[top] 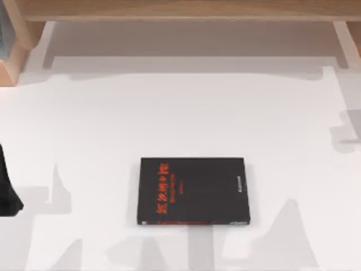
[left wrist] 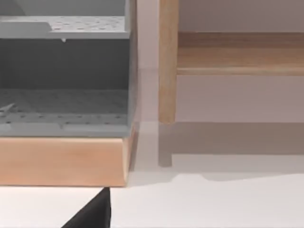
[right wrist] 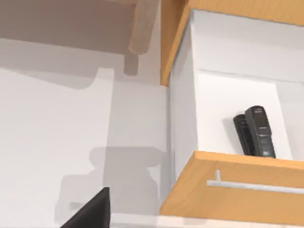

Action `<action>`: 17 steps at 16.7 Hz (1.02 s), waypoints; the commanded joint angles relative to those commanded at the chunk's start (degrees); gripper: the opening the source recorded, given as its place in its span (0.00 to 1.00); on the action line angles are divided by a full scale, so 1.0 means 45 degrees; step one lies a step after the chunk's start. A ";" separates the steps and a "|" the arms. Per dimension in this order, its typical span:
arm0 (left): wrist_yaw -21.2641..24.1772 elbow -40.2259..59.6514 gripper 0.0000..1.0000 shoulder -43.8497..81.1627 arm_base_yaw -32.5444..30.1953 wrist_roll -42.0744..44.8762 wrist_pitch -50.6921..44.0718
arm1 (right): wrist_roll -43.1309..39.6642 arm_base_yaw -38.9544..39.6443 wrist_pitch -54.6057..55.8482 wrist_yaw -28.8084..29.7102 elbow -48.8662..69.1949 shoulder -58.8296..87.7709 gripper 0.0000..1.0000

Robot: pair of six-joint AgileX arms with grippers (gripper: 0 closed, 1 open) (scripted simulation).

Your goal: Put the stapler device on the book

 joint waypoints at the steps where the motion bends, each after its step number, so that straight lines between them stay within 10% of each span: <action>1: 0.0000 0.0000 1.00 0.0000 0.0000 0.0000 0.0000 | -0.0283 -0.0205 -0.0777 -0.0031 0.1320 0.1322 1.00; 17: 0.0000 0.0000 1.00 0.0000 0.0000 0.0000 0.0000 | -0.3862 -0.2924 -1.0822 -0.0155 2.0115 2.0219 1.00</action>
